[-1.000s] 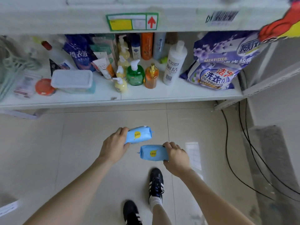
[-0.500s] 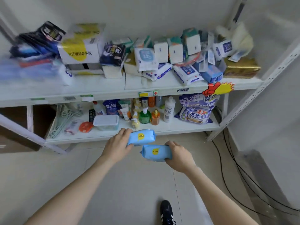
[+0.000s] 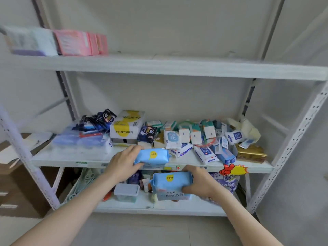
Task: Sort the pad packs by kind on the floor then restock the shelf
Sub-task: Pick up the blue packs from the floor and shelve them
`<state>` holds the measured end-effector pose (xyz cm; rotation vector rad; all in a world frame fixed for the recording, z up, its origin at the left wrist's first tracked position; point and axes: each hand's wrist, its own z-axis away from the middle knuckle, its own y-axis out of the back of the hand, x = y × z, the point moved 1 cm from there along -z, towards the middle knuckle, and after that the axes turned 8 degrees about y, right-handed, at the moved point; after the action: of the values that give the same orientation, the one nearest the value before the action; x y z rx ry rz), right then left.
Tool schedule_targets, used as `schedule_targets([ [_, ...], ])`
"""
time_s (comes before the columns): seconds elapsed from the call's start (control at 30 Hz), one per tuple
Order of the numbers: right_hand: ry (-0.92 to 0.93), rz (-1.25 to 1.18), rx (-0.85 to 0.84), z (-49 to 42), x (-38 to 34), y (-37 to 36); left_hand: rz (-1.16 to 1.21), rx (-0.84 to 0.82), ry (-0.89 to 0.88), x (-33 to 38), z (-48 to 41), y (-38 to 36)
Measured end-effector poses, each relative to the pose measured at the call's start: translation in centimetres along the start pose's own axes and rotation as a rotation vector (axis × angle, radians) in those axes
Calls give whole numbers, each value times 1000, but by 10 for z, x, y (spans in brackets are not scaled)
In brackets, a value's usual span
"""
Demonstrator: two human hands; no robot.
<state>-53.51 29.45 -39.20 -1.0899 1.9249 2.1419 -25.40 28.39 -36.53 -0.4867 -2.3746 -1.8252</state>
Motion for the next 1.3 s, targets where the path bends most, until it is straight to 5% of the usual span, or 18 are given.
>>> schedule_targets([
  [0.63, 351, 55, 226, -60, -182, 156, 81, 210, -28, -22, -46, 268],
  [1.3, 467, 33, 385, -191, -244, 243, 71, 300, -47, -57, -187, 386],
])
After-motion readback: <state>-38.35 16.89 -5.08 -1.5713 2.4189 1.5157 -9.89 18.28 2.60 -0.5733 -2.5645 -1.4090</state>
